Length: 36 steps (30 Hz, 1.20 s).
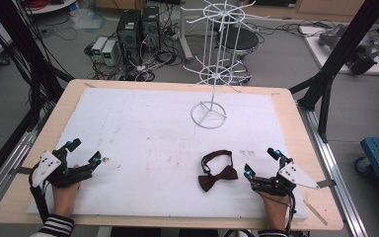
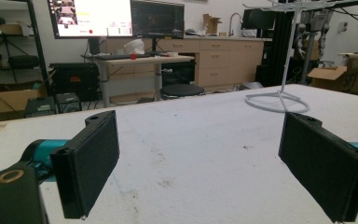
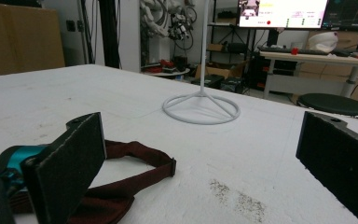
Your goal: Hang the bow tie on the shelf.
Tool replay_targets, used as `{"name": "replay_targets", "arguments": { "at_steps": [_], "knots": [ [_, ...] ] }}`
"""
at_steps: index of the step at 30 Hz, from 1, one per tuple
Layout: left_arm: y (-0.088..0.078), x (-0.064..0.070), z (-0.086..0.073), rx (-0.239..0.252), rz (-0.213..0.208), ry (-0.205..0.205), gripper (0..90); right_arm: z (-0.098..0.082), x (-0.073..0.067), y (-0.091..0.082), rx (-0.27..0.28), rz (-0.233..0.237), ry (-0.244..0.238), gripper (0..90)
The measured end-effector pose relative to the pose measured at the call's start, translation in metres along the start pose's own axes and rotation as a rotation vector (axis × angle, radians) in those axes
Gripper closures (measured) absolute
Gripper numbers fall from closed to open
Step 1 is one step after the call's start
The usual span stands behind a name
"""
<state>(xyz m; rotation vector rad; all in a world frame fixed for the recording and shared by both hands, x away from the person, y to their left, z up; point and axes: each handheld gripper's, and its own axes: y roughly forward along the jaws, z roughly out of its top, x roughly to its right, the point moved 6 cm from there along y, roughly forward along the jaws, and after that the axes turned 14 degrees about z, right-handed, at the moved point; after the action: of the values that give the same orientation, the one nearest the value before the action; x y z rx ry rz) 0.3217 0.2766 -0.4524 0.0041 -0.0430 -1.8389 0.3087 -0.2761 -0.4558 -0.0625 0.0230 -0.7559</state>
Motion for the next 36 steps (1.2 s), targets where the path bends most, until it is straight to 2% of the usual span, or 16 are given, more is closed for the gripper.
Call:
{"name": "replay_targets", "arguments": {
  "at_steps": [10,18,20,23,31,36],
  "knots": [
    [0.000,0.001,0.000,0.003,-0.001,0.005,12.6,0.001,0.001,-0.002,0.024,-0.004,0.012,0.7],
    [0.000,0.001,0.000,0.001,-0.003,0.011,12.6,0.001,0.004,-0.004,0.041,-0.006,0.044,0.7],
    [0.000,0.001,0.000,0.002,-0.002,0.010,12.6,0.002,0.004,-0.004,0.039,-0.009,0.027,0.7],
    [0.000,0.001,0.000,0.003,-0.002,0.008,12.6,0.002,0.002,-0.003,0.034,-0.002,0.032,0.7],
    [0.000,0.001,0.000,0.002,-0.002,0.008,12.6,0.009,0.000,-0.004,0.036,0.045,0.036,0.7],
    [0.000,0.001,0.000,0.003,-0.003,0.009,12.6,0.021,-0.003,-0.002,-0.006,0.102,0.020,0.7]
  ]
}}
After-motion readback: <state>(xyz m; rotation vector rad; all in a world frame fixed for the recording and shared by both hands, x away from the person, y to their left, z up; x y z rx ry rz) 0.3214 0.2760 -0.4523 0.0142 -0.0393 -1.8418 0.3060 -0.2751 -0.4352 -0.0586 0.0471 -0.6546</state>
